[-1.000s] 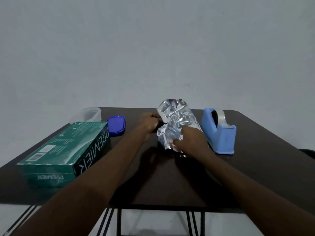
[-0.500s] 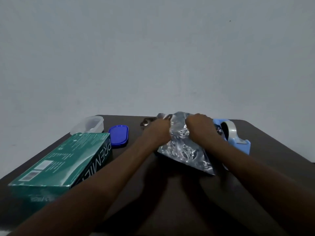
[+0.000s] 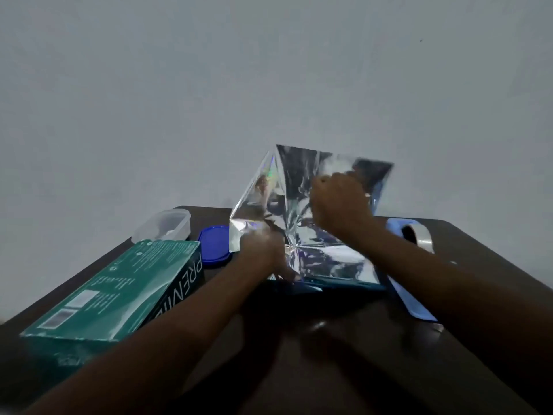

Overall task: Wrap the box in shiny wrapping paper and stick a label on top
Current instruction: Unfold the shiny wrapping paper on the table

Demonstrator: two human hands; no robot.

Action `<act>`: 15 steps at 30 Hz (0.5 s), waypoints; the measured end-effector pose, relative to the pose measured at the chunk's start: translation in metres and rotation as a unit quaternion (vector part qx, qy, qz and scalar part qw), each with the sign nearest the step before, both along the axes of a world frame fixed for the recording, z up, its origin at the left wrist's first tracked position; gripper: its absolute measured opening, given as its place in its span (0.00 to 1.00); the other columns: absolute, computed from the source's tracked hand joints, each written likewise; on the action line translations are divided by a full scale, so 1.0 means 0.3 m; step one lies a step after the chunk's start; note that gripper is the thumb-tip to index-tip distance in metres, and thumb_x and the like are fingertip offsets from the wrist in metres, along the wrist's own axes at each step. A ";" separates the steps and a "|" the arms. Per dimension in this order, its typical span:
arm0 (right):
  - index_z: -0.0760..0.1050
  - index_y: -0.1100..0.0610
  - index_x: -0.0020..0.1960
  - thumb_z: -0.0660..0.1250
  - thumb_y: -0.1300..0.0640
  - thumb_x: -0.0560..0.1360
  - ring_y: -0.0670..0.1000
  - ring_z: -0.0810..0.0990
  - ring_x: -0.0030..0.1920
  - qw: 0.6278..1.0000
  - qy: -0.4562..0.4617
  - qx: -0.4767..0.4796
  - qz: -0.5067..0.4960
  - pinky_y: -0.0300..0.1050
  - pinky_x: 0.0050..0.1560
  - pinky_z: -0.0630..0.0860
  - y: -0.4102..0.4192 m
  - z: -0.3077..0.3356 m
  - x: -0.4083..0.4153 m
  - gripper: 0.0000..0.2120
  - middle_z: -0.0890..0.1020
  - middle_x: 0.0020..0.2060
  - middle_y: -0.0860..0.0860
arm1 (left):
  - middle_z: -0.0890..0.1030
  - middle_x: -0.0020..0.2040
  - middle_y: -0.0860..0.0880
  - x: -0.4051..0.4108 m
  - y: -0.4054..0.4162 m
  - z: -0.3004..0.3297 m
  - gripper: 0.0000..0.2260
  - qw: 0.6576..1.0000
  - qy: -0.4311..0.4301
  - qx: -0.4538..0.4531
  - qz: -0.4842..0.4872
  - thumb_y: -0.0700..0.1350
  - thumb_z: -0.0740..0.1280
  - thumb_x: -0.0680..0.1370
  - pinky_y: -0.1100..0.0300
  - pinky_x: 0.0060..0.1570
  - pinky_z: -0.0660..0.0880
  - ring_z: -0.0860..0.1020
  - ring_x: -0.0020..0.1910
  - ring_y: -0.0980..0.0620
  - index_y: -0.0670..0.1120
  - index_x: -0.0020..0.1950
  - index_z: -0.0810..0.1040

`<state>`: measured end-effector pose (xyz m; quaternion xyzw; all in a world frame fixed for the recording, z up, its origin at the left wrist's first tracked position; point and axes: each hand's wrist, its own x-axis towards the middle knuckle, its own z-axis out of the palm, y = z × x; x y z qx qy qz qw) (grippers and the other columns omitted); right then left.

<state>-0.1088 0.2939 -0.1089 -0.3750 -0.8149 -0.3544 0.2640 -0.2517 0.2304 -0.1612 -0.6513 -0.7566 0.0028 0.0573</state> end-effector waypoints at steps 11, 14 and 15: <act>0.70 0.62 0.65 0.64 0.56 0.75 0.61 0.79 0.56 0.936 -0.031 -0.348 -0.034 0.47 0.48 0.73 0.091 -0.235 0.005 0.20 0.80 0.56 0.61 | 0.74 0.65 0.44 -0.100 0.010 0.059 0.32 0.988 -0.111 -0.046 -0.095 0.57 0.78 0.67 0.58 0.60 0.69 0.72 0.65 0.45 0.45 0.66 0.75; 0.75 0.61 0.57 0.66 0.53 0.75 0.59 0.81 0.51 0.930 -0.056 -0.362 -0.040 0.46 0.47 0.74 0.090 -0.265 0.041 0.15 0.82 0.51 0.60 | 0.65 0.76 0.44 -0.107 0.033 0.059 0.37 0.985 -0.135 -0.085 -0.071 0.61 0.69 0.74 0.55 0.70 0.62 0.64 0.74 0.45 0.43 0.76 0.63; 0.78 0.62 0.54 0.67 0.53 0.75 0.58 0.82 0.49 0.926 -0.067 -0.368 -0.051 0.46 0.47 0.76 0.095 -0.267 0.047 0.13 0.83 0.49 0.59 | 0.63 0.77 0.44 -0.100 0.040 0.053 0.37 0.985 -0.140 -0.079 -0.070 0.63 0.66 0.75 0.54 0.71 0.61 0.63 0.75 0.45 0.42 0.76 0.62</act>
